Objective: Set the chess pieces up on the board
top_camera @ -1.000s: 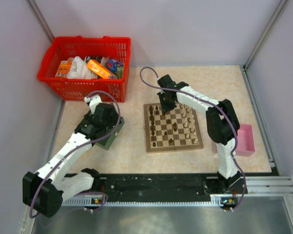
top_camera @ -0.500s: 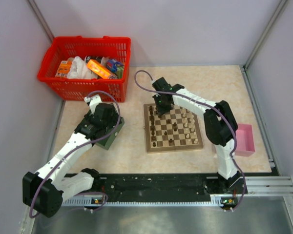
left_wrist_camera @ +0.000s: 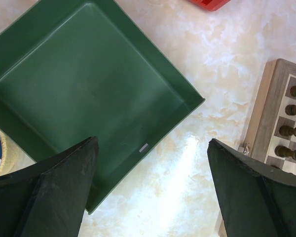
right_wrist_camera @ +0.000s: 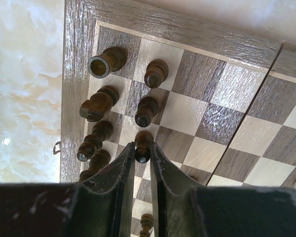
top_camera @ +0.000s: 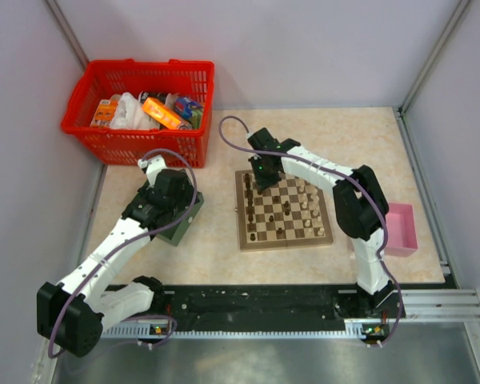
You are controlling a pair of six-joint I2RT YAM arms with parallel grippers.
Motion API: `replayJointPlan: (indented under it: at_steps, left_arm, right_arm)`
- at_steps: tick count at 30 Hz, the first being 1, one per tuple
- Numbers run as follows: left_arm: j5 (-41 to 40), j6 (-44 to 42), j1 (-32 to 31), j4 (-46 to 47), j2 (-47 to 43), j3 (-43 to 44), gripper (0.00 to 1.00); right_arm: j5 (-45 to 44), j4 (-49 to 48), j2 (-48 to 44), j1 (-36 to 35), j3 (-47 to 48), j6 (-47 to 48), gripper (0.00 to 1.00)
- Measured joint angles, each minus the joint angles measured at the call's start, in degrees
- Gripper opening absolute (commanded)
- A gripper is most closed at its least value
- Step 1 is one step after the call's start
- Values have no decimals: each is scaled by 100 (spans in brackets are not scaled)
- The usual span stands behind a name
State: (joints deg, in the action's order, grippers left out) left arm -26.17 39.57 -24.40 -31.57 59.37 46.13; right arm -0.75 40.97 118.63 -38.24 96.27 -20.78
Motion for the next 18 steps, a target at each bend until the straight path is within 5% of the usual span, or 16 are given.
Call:
replayJointPlan:
  at_steps: [18]
  left_arm:
    - [2, 20, 0, 0, 0, 0, 96]
  right_arm:
    - [9, 2, 4, -39, 0, -4, 20]
